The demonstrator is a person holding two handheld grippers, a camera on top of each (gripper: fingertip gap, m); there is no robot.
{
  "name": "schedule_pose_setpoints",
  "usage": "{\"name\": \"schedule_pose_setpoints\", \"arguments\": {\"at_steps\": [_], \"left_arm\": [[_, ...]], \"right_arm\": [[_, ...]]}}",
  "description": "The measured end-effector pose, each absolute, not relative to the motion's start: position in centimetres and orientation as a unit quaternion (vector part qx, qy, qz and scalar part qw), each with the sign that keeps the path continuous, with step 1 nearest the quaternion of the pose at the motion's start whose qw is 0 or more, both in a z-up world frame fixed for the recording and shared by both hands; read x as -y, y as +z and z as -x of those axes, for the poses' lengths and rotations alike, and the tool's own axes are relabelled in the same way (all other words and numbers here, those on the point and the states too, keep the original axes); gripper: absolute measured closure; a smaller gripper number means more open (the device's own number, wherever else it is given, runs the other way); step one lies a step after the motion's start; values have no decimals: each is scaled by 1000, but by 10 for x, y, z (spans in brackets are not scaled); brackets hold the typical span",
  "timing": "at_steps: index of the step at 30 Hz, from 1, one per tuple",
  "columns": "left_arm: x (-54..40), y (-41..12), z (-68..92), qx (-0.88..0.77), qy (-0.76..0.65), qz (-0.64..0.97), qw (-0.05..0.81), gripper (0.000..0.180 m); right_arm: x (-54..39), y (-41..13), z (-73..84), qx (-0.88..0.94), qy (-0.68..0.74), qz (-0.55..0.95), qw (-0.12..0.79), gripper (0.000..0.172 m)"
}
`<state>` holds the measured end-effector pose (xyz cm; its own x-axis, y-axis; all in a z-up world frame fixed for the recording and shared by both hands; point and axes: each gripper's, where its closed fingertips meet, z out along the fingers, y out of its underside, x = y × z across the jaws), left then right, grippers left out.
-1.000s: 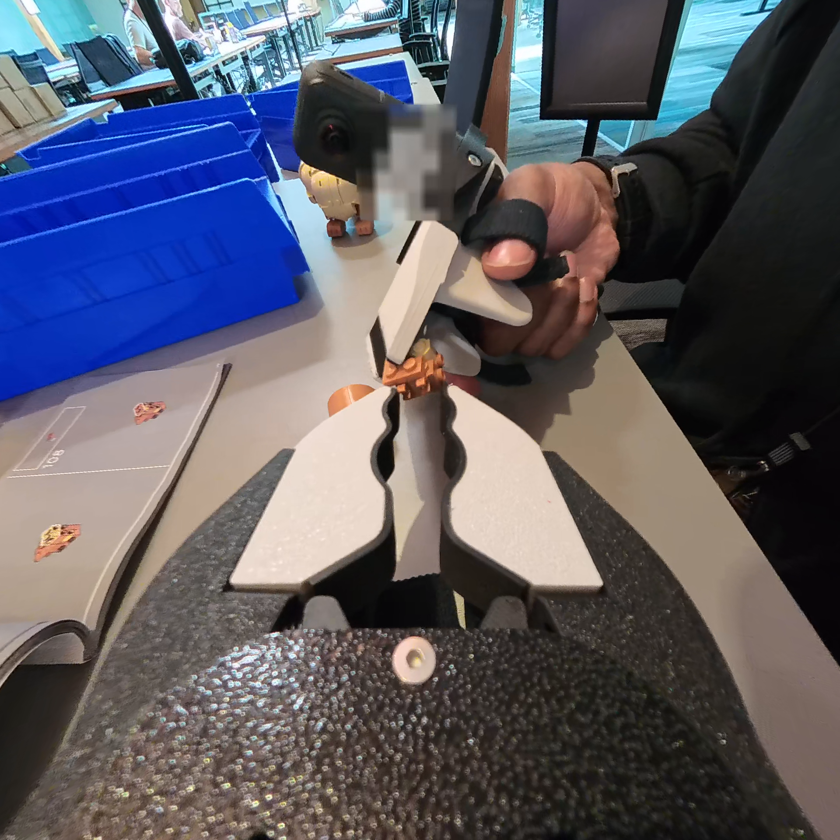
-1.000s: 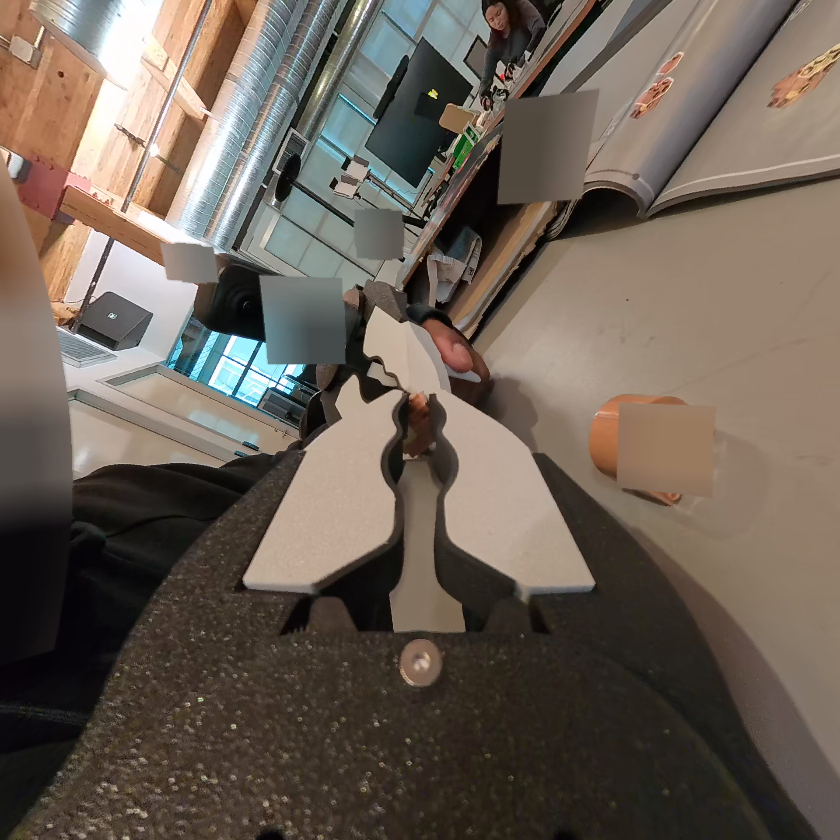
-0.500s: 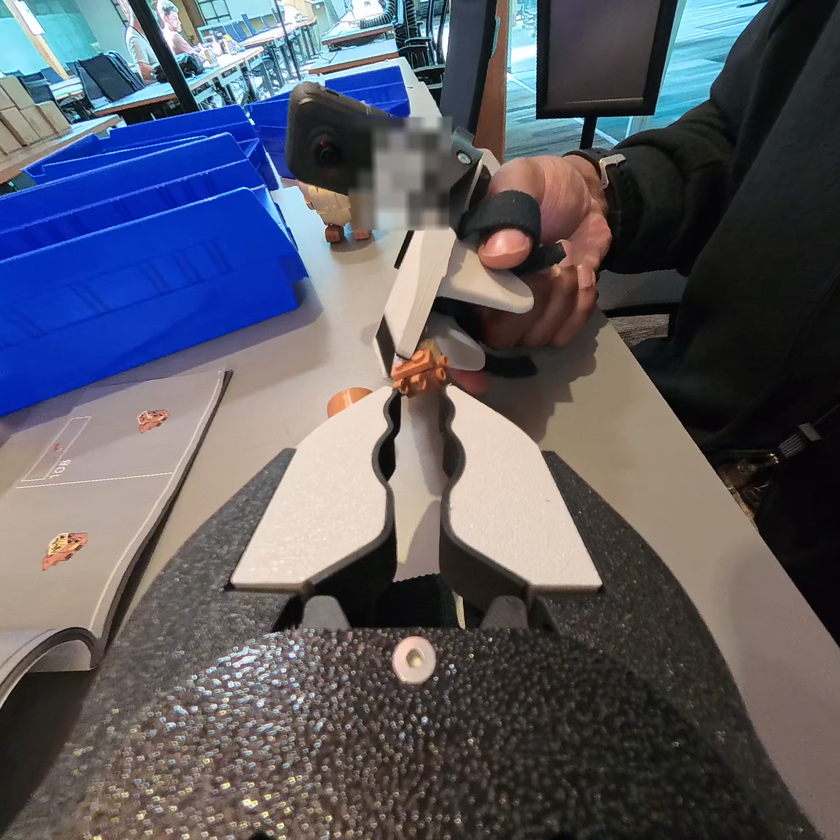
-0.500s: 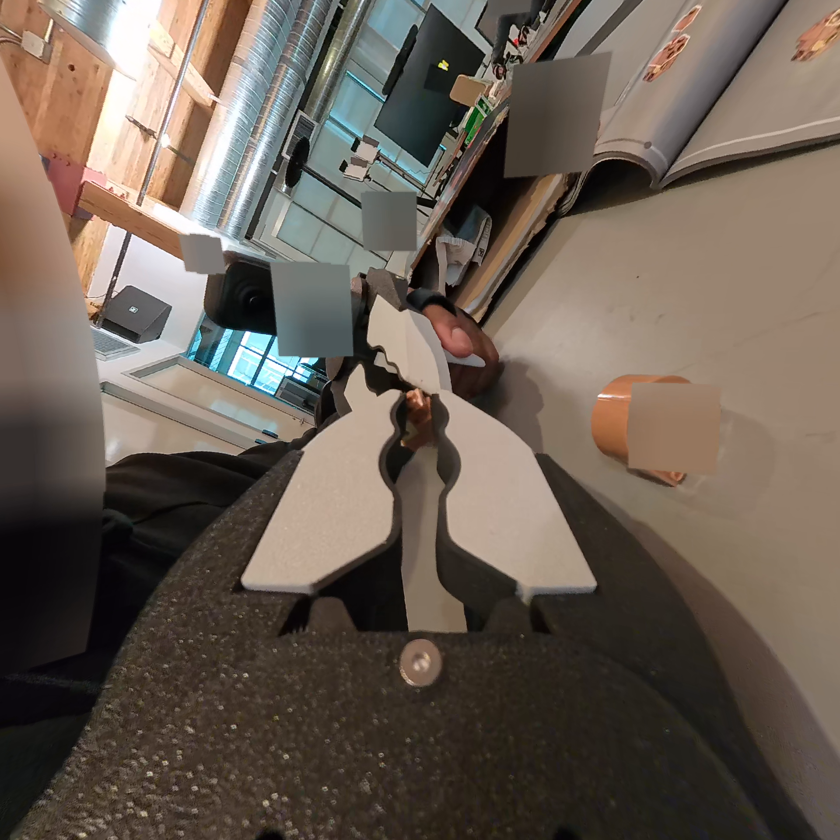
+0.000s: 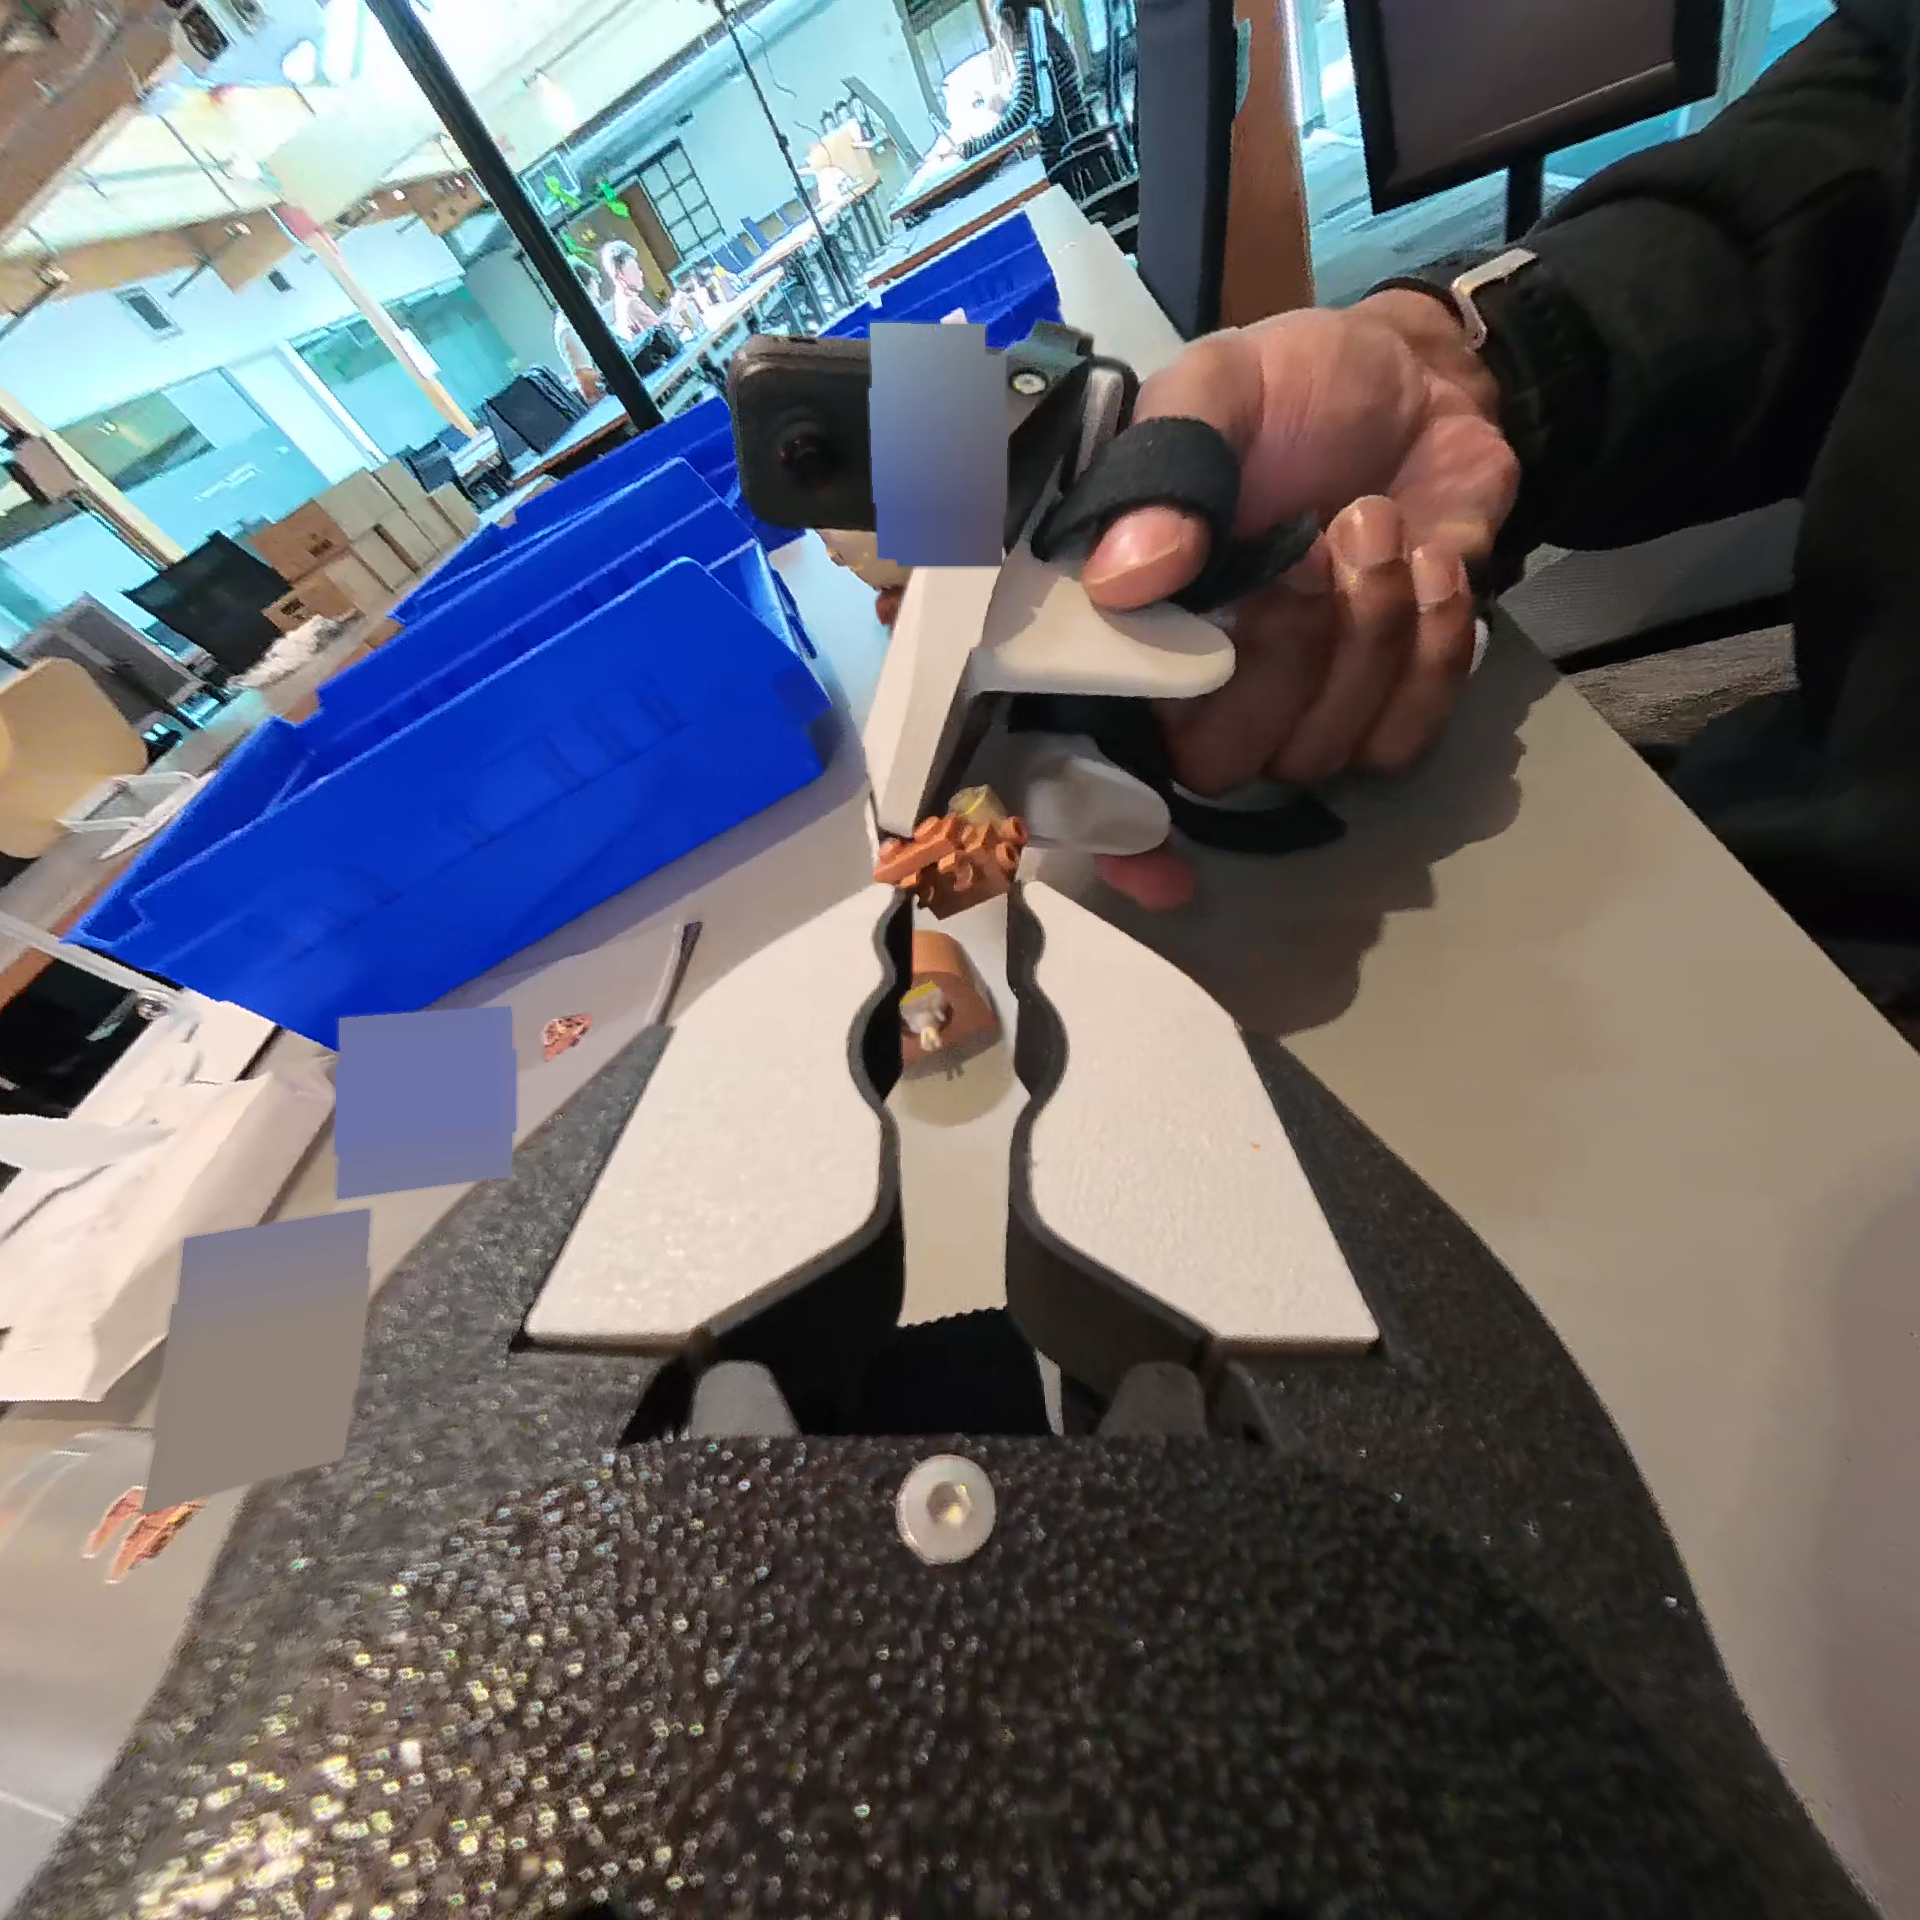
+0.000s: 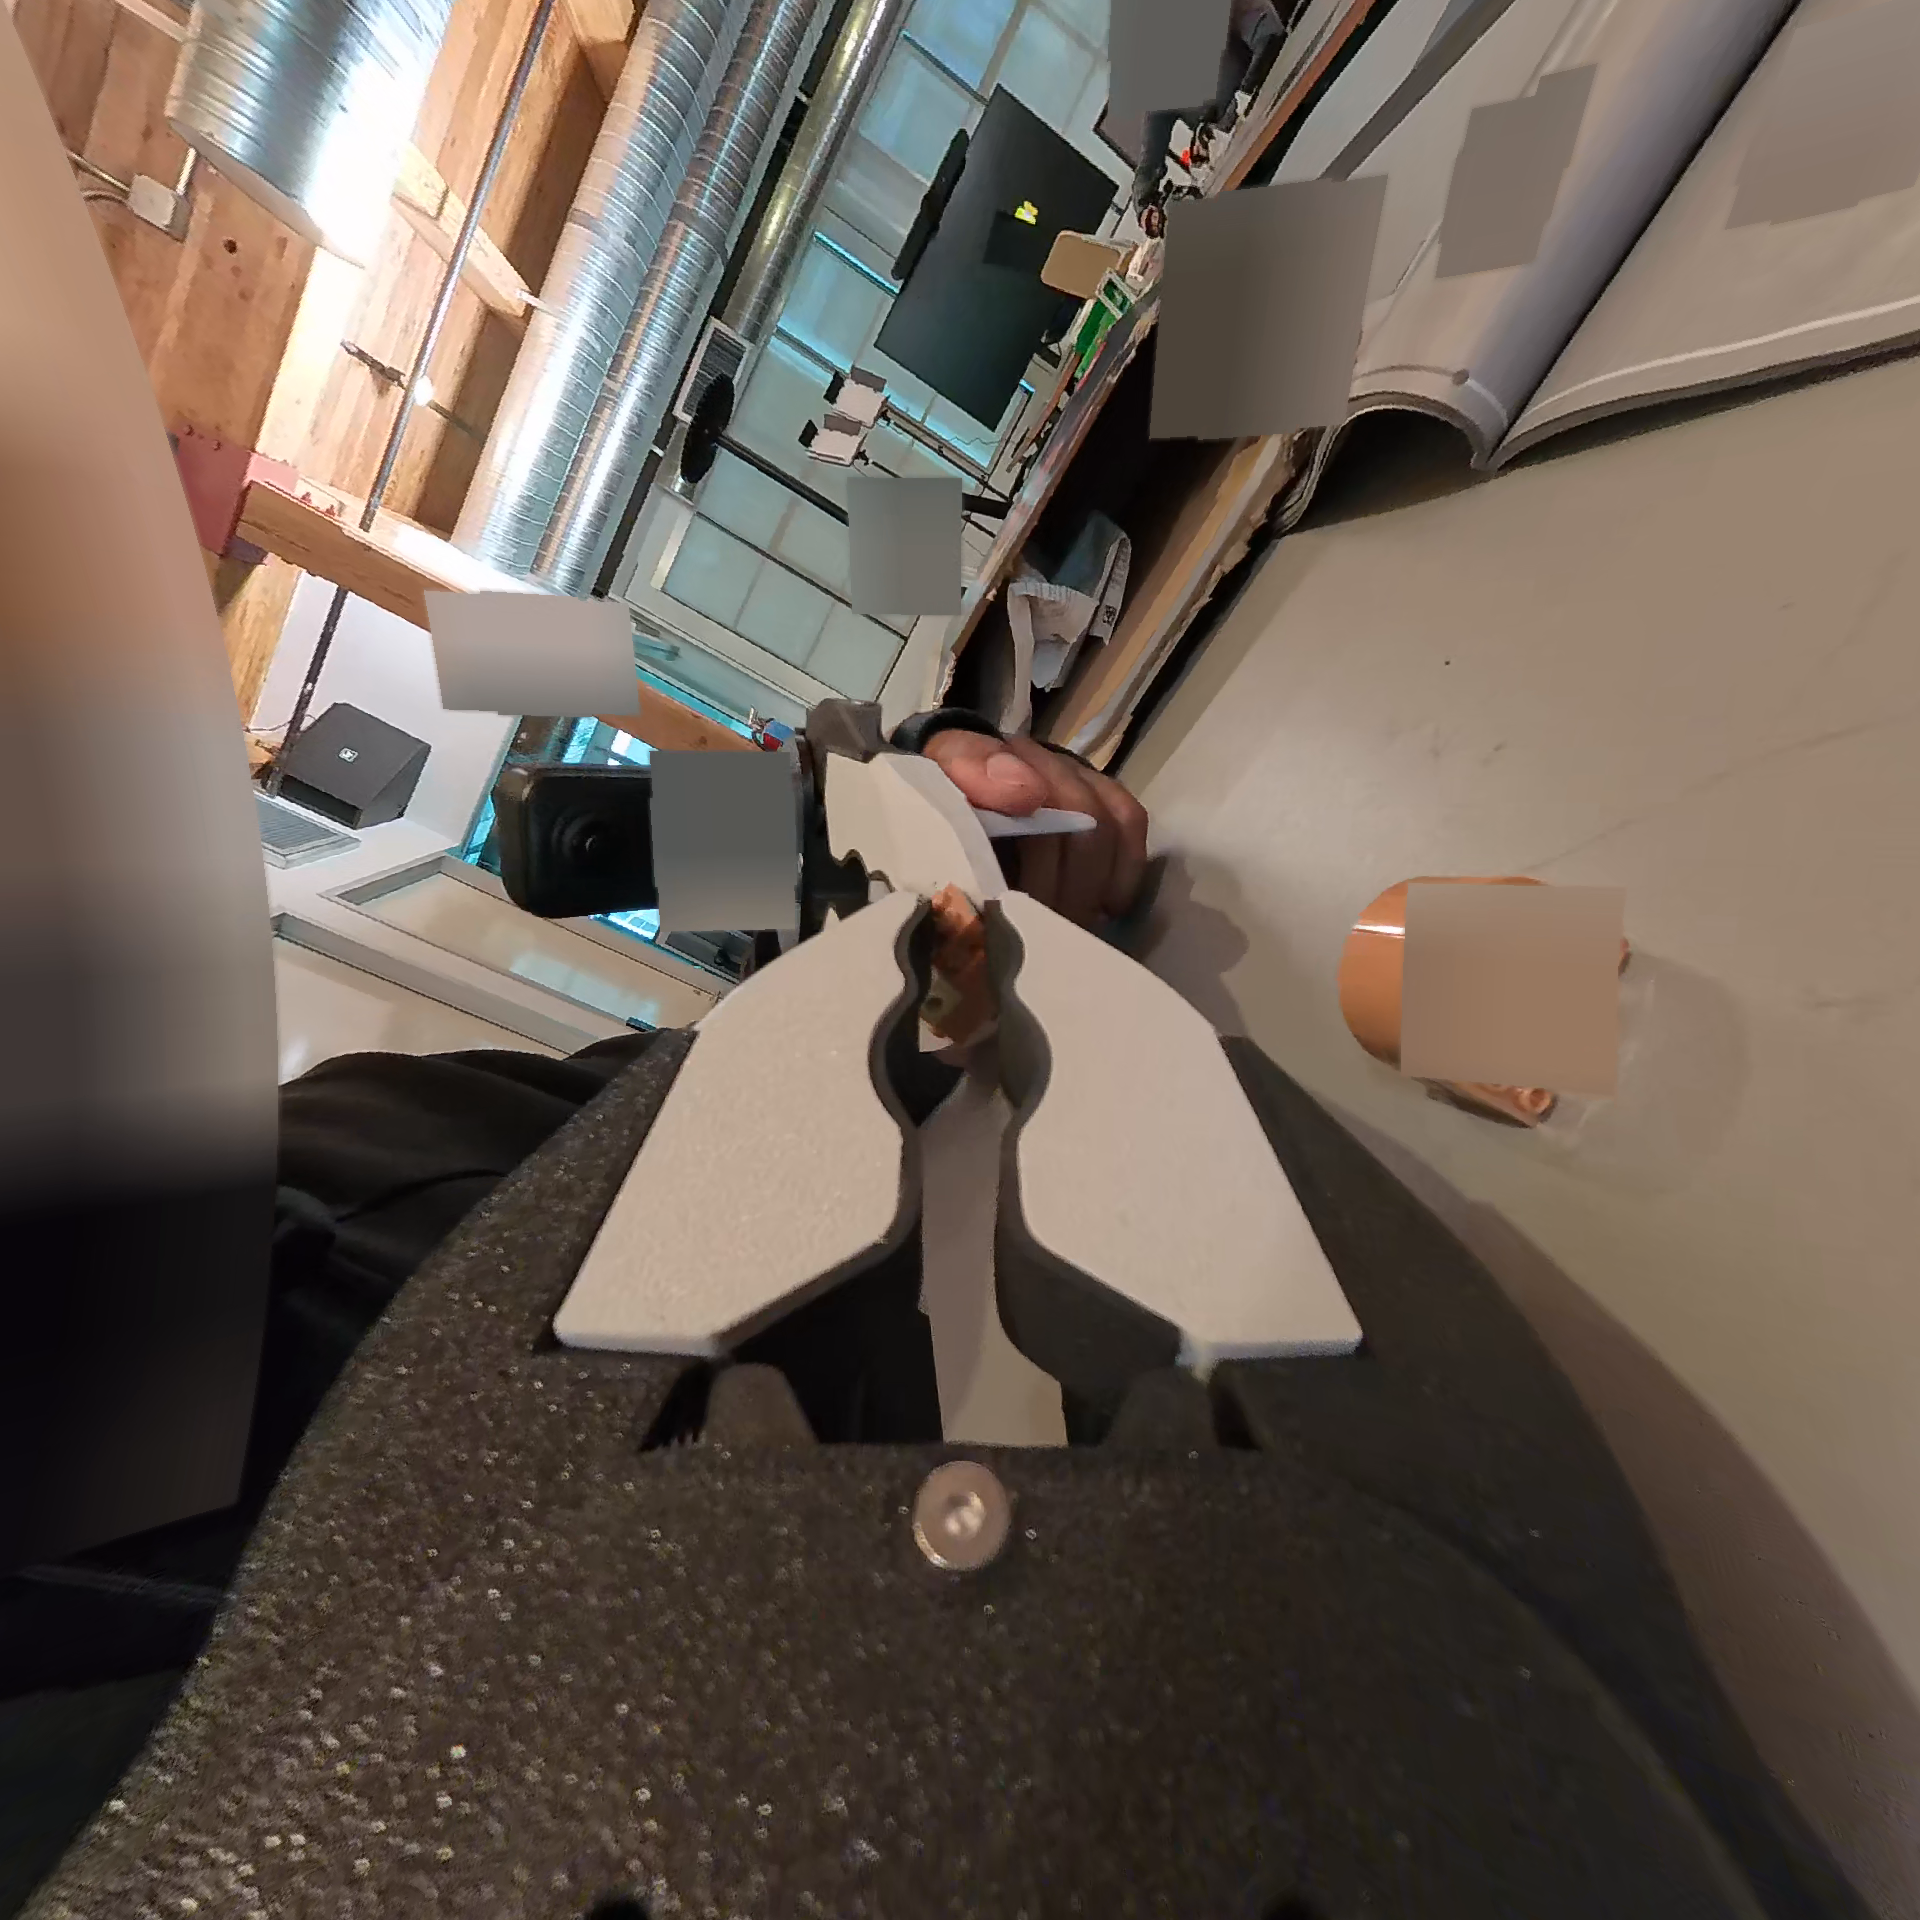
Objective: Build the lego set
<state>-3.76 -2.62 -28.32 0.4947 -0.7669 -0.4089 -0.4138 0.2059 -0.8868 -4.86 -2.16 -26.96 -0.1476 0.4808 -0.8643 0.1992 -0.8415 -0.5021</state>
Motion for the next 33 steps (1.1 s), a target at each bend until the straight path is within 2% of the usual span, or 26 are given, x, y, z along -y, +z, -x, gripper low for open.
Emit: {"name": "schedule_pose_setpoints", "arguments": {"at_steps": [5, 14, 29, 33], "left_arm": [[23, -279, 40, -467, -147, 613, 620, 153], [28, -274, 36, -484, -120, 572, 652, 161], [32, -273, 38, -512, -67, 545, 661, 164], [32, -284, 42, -542, -26, 542, 641, 164]], "right_arm": [[22, -270, 49, 260, 715, 643, 91, 164], [23, -270, 52, 257, 720, 640, 83, 163], [27, -268, 52, 261, 723, 635, 78, 163], [28, -279, 54, 292, 687, 660, 87, 163]]}}
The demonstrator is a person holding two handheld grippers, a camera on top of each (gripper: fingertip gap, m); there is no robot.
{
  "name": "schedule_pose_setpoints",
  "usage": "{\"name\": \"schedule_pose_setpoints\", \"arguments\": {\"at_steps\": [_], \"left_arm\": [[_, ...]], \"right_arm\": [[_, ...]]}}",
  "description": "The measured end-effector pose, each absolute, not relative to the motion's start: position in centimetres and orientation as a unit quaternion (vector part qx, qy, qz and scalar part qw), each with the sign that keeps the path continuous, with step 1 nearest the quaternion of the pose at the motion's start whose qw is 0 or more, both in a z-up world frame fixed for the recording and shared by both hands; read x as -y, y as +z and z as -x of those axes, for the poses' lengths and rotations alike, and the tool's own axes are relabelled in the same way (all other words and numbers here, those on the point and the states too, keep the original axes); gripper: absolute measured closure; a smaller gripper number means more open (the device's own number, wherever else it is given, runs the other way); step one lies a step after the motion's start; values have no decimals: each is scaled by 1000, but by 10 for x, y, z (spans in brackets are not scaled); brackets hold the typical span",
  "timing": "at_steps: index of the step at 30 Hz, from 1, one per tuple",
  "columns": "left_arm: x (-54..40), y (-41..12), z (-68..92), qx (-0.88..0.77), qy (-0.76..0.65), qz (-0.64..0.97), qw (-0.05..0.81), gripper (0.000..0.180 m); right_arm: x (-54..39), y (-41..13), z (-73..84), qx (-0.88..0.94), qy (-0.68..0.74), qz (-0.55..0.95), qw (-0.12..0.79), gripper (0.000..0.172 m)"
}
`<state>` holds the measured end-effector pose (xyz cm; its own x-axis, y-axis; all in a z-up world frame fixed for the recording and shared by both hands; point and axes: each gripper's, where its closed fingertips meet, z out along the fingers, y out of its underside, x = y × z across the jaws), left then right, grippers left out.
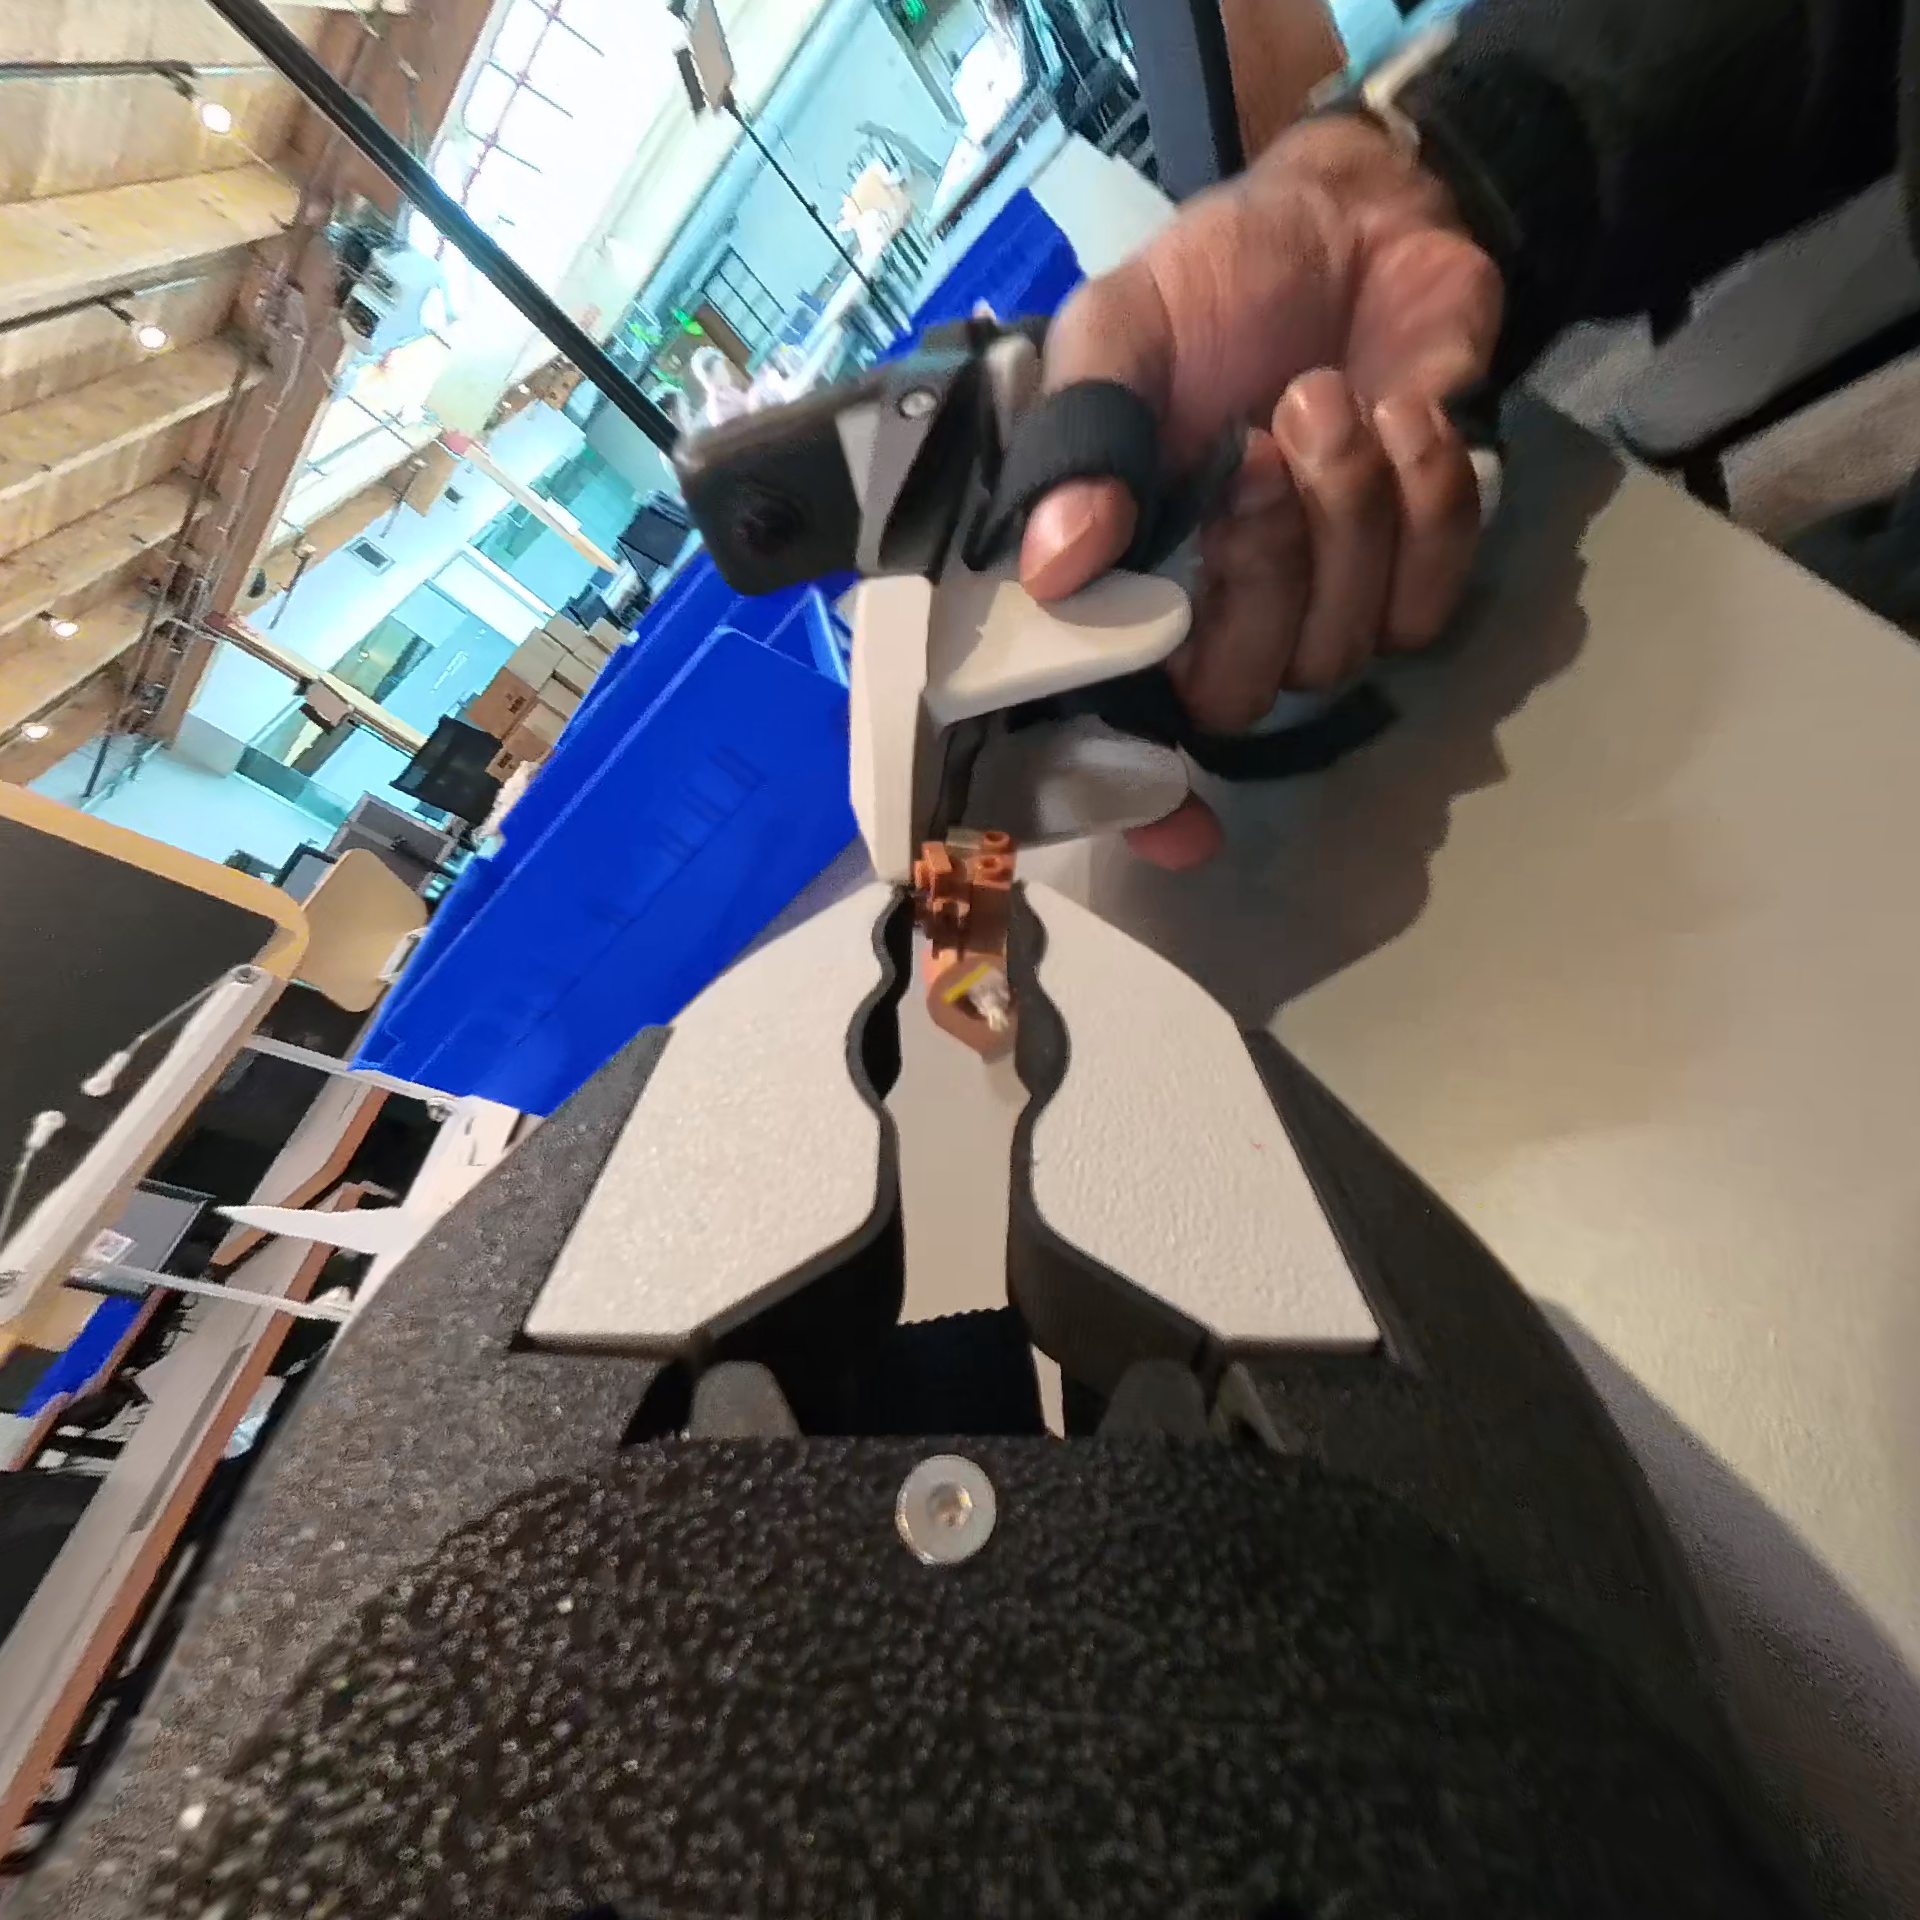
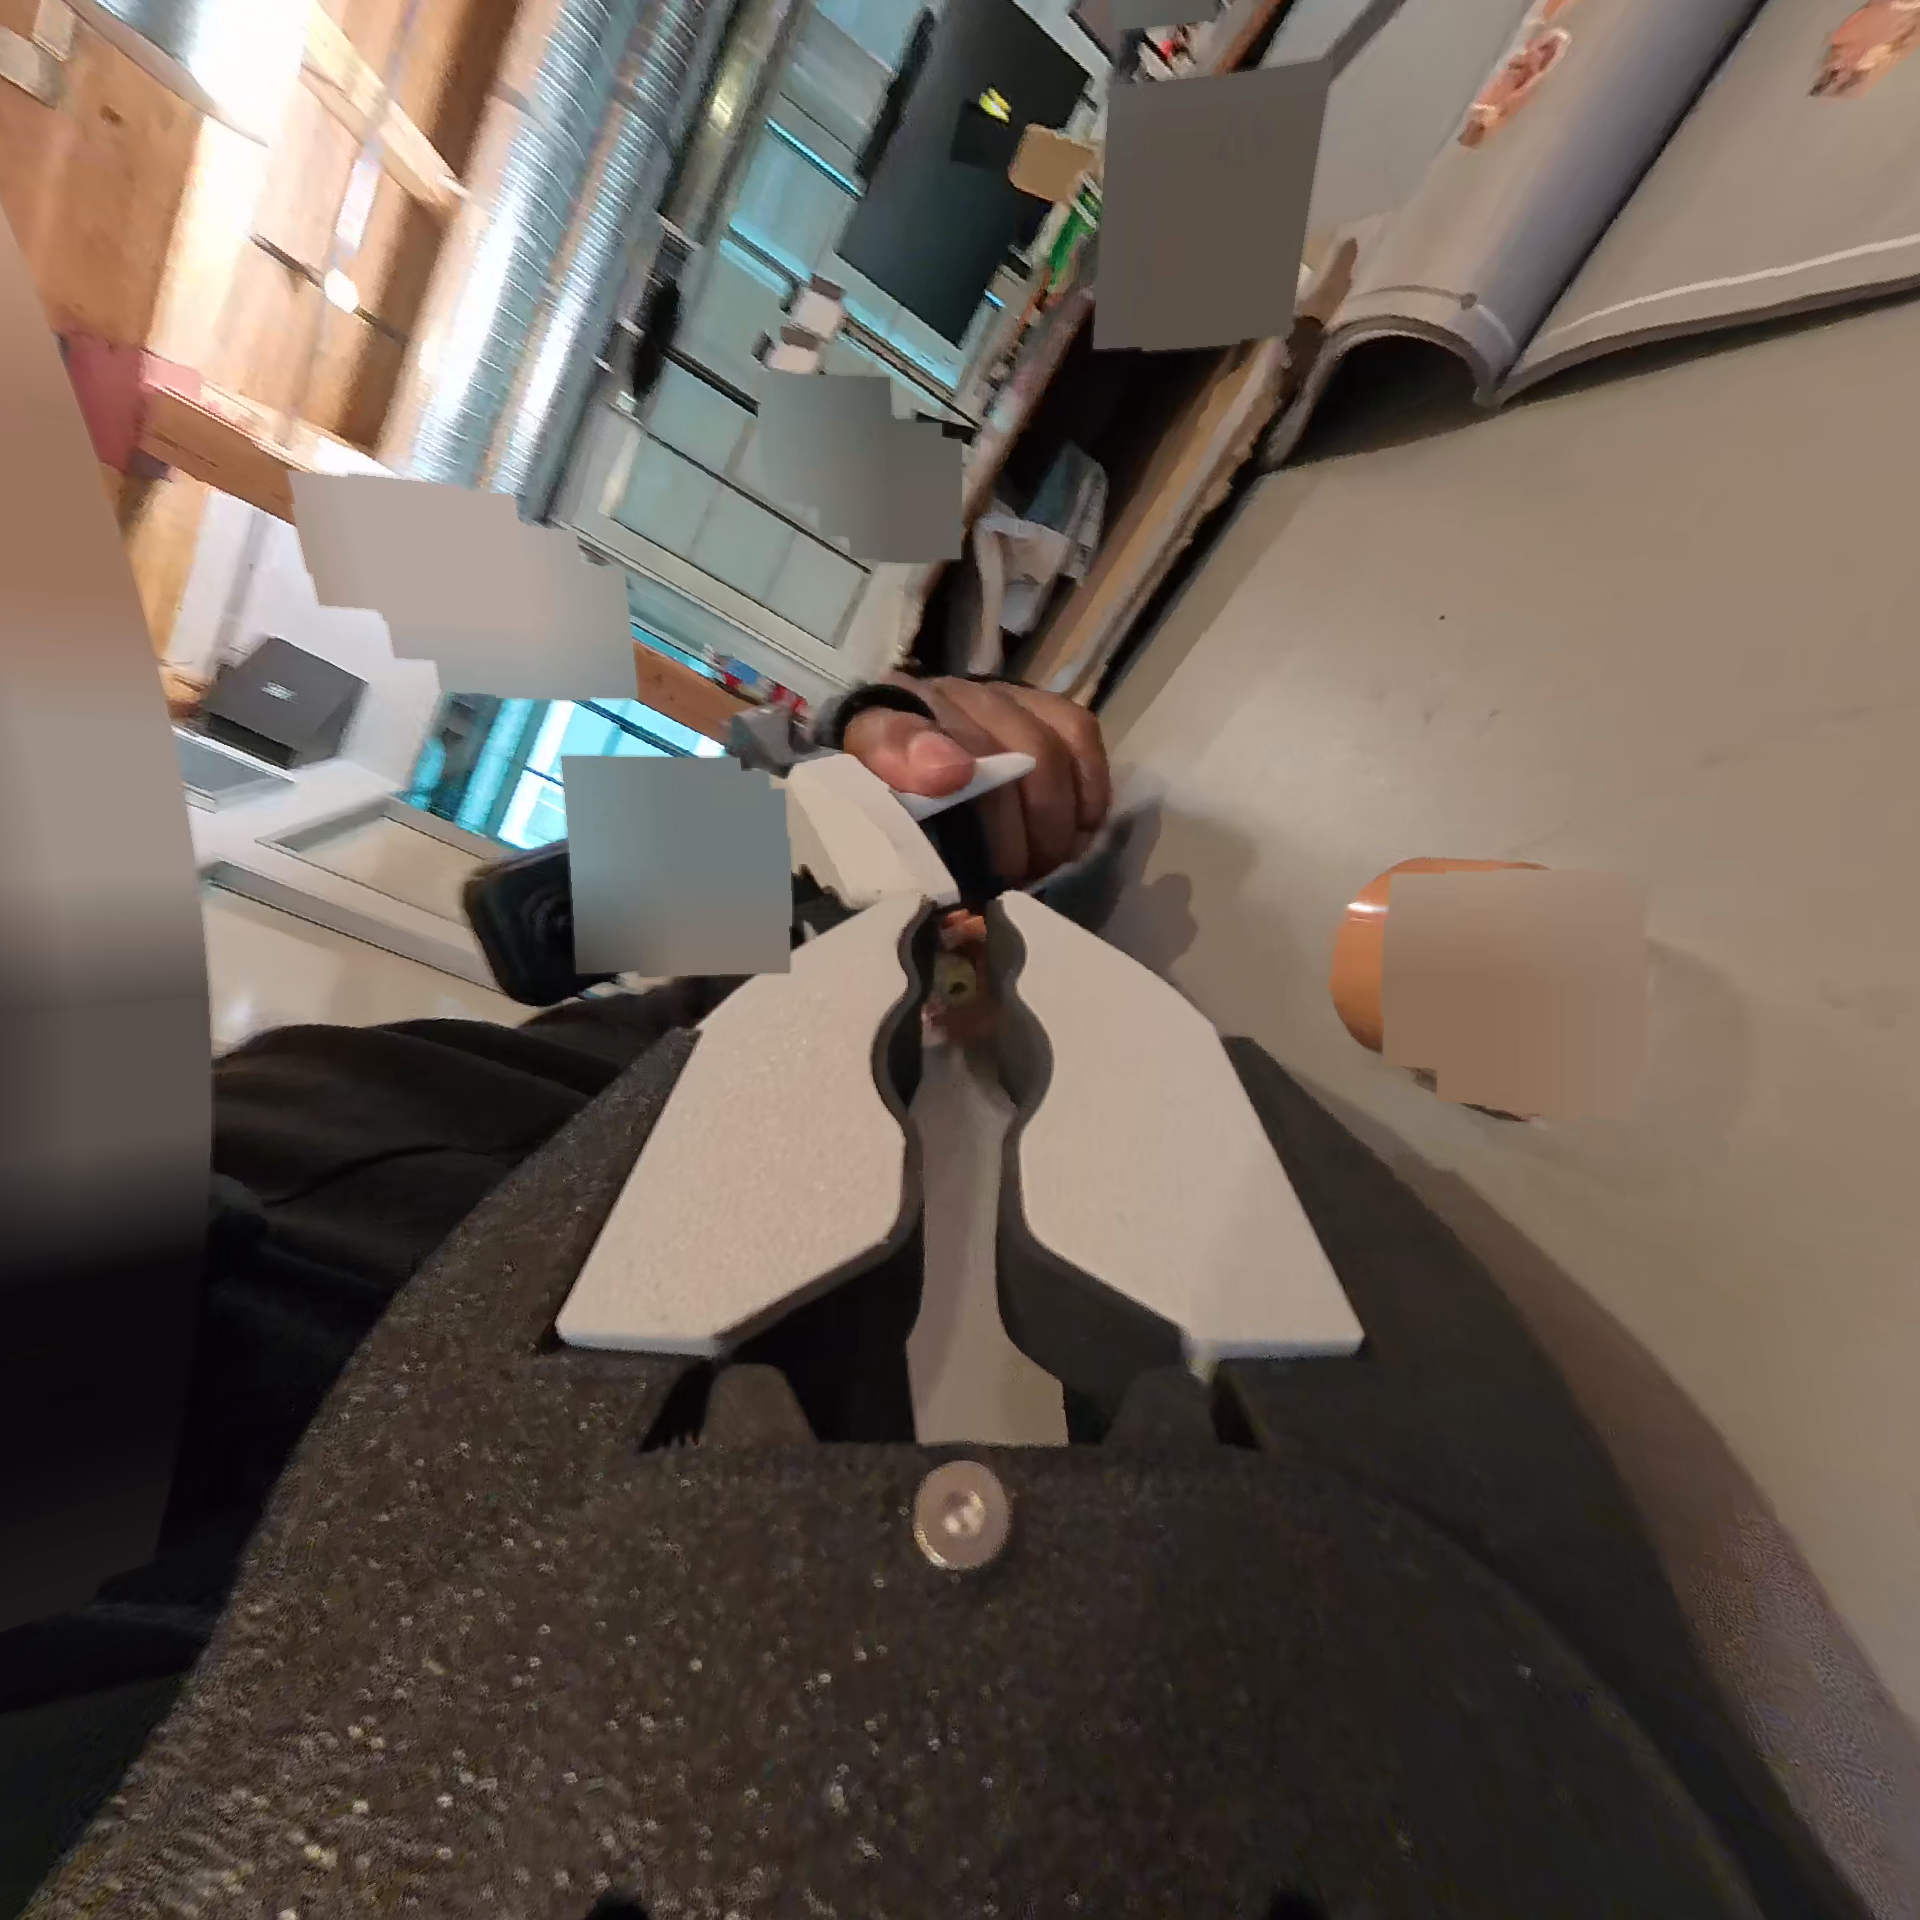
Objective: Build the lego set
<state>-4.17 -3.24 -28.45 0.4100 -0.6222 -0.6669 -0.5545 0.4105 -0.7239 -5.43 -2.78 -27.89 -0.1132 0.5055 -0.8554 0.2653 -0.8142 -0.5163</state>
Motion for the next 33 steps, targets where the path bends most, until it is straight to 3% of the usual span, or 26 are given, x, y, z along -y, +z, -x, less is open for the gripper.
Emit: {"name": "schedule_pose_setpoints", "arguments": {"at_steps": [10, 33], "left_arm": [[44, -331, 55, -646, 35, 540, 539, 164], [37, -333, 54, -571, -149, 688, 422, 151]], "right_arm": [[38, -323, 61, 392, 541, 739, 84, 164], [25, -305, 38, 382, 570, 710, 160, 164]]}}
